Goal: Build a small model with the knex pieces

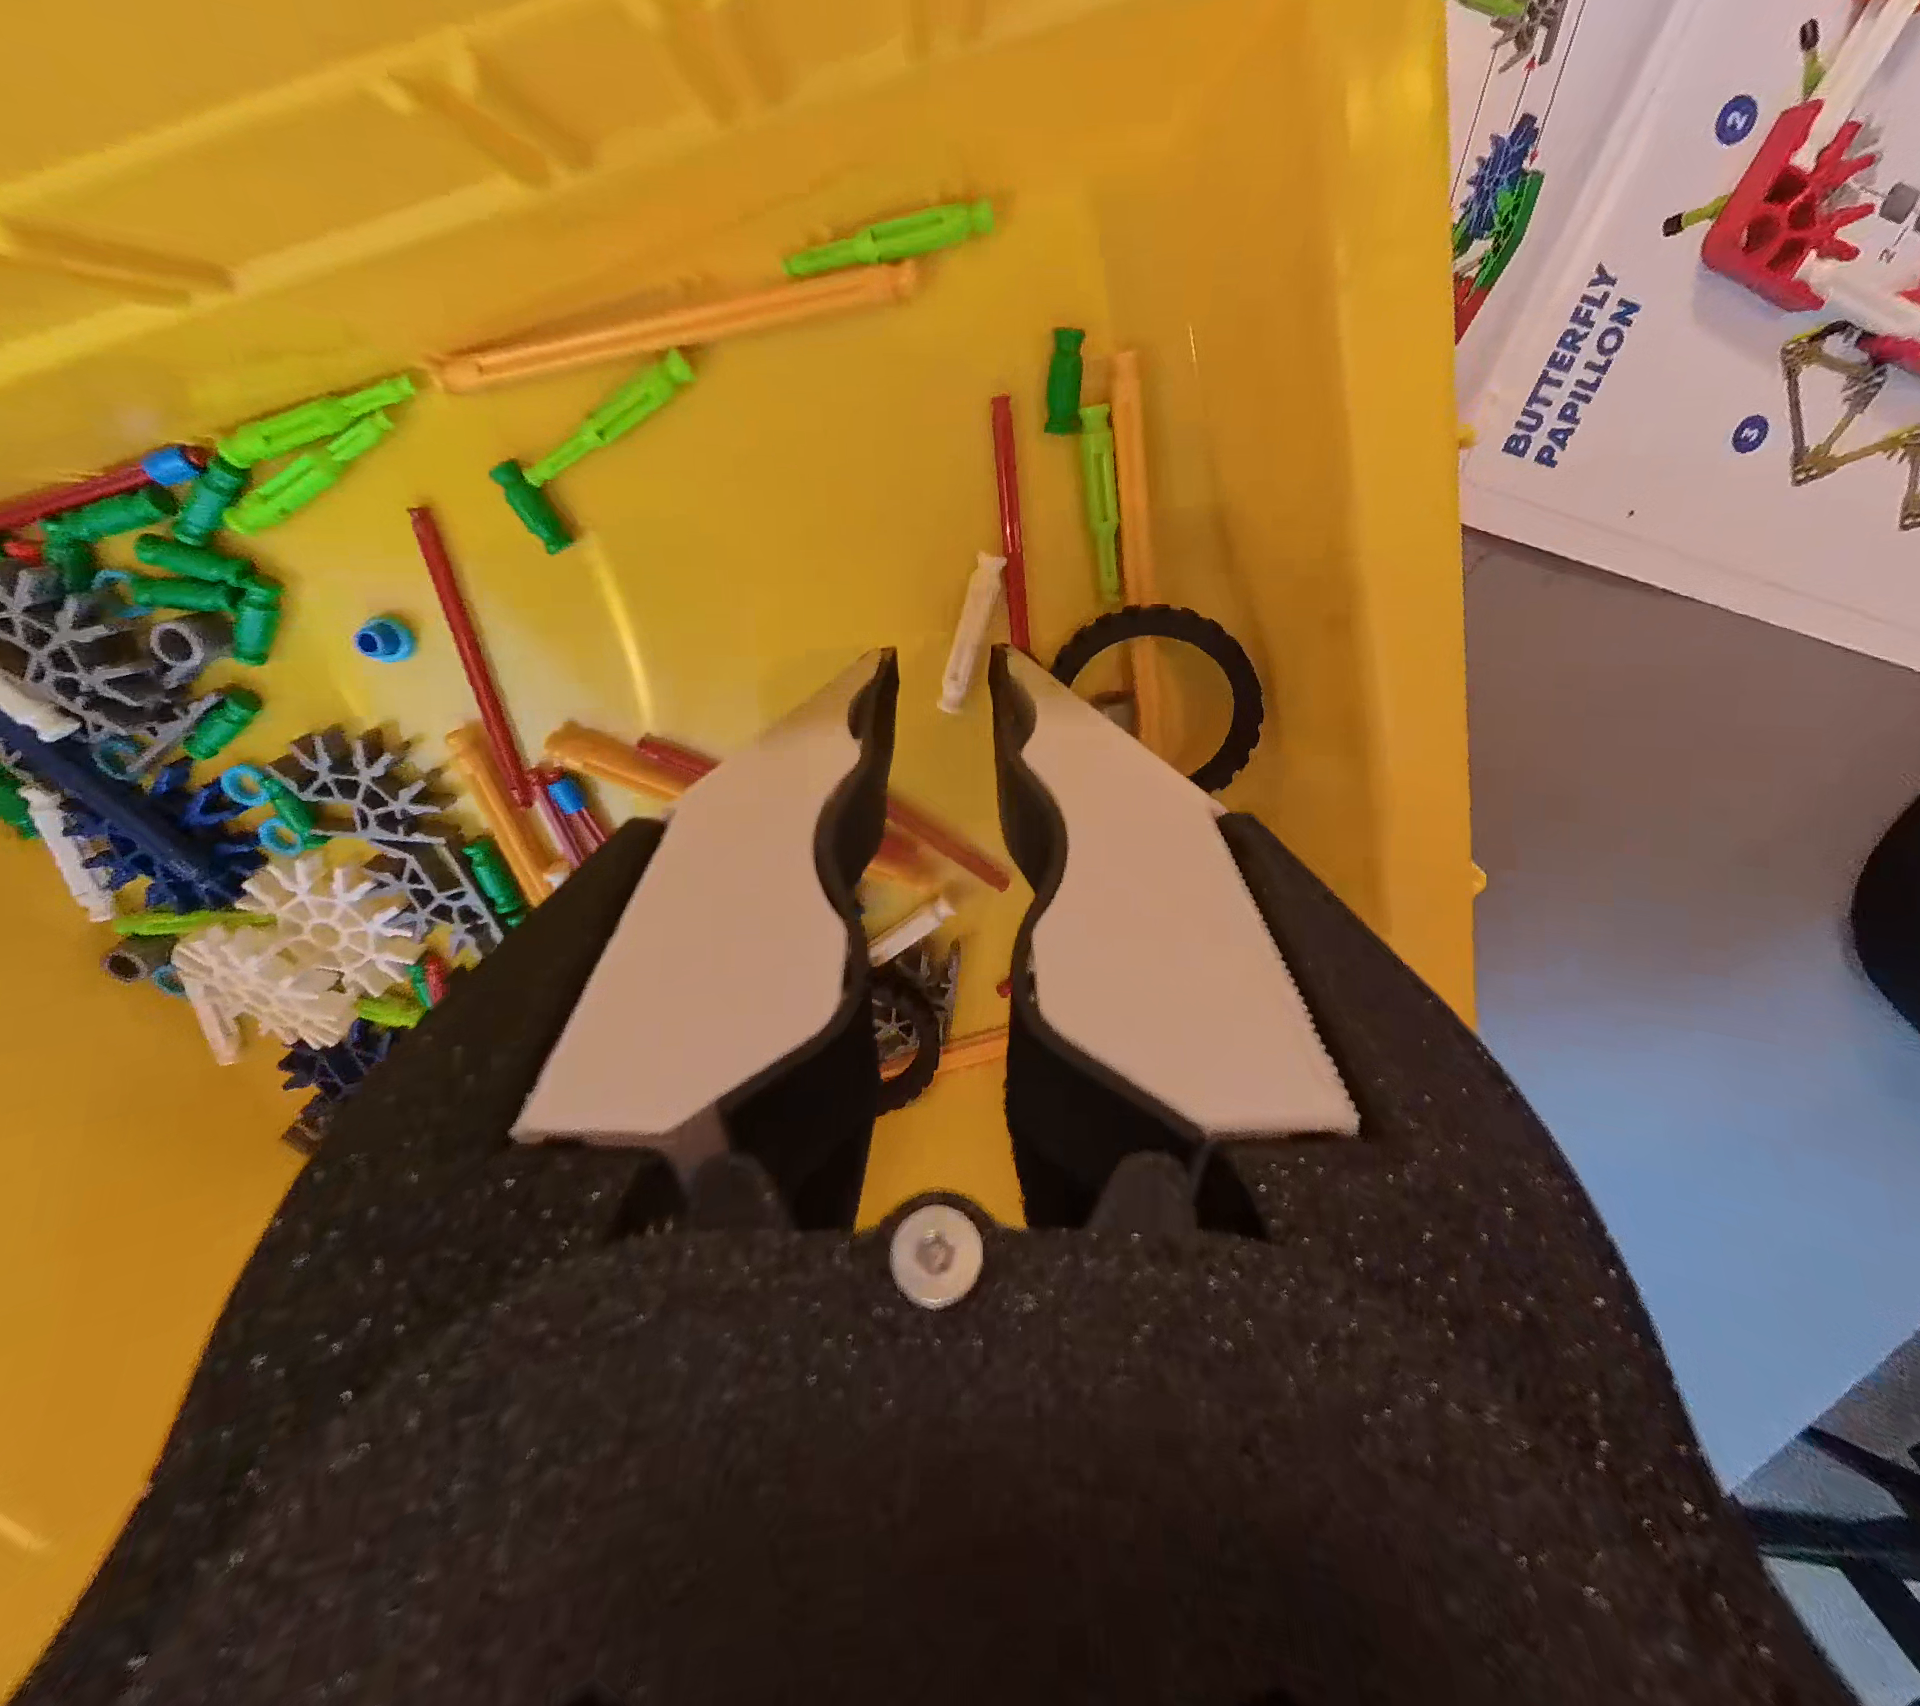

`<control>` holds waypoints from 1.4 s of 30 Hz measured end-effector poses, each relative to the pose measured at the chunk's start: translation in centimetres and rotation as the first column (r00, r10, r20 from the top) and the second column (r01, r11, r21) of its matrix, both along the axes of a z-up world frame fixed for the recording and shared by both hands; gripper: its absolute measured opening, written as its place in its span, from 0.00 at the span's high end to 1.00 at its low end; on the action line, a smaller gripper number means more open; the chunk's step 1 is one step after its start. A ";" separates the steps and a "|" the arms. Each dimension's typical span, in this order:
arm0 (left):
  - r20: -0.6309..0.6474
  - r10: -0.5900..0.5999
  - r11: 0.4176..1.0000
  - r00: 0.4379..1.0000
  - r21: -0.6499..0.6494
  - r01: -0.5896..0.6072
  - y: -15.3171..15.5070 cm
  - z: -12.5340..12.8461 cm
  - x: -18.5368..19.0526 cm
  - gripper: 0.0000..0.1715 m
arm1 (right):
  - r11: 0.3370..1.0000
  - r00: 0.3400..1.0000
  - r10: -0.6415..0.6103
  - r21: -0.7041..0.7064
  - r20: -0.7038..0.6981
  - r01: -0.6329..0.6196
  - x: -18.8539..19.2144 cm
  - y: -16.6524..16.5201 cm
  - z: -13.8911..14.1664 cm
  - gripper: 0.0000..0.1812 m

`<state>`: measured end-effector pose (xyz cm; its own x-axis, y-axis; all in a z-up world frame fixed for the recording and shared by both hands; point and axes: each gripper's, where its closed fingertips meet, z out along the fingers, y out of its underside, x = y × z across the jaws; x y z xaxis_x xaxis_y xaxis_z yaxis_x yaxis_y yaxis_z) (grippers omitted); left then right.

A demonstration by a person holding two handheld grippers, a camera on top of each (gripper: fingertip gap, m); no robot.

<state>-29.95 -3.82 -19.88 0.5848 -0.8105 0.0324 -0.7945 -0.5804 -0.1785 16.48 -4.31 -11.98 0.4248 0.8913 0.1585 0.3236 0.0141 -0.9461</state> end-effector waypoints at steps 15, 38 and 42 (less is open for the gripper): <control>-0.055 0.019 0.960 0.998 0.281 -0.002 0.8 7.6 1.2 0.99 | 0.999 0.999 0.009 0.045 0.048 -0.011 -0.6 -0.7 0.8 0.95; 0.429 -0.421 0.900 0.799 0.311 0.307 -8.2 3.1 37.2 0.98 | 0.834 0.720 0.394 0.107 0.571 -0.541 -9.5 -7.2 -4.5 0.97; 0.472 -0.363 0.917 0.804 0.334 0.218 -7.5 3.4 36.2 1.00 | 0.857 0.750 0.439 0.019 0.495 -0.515 -9.0 -6.3 -4.9 0.97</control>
<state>6.23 -11.36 -16.46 0.2755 -0.9608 0.0319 -0.6665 -0.2148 -0.7139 7.48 -10.60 -16.90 -0.2059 0.9080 0.3648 0.6286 0.4084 -0.6619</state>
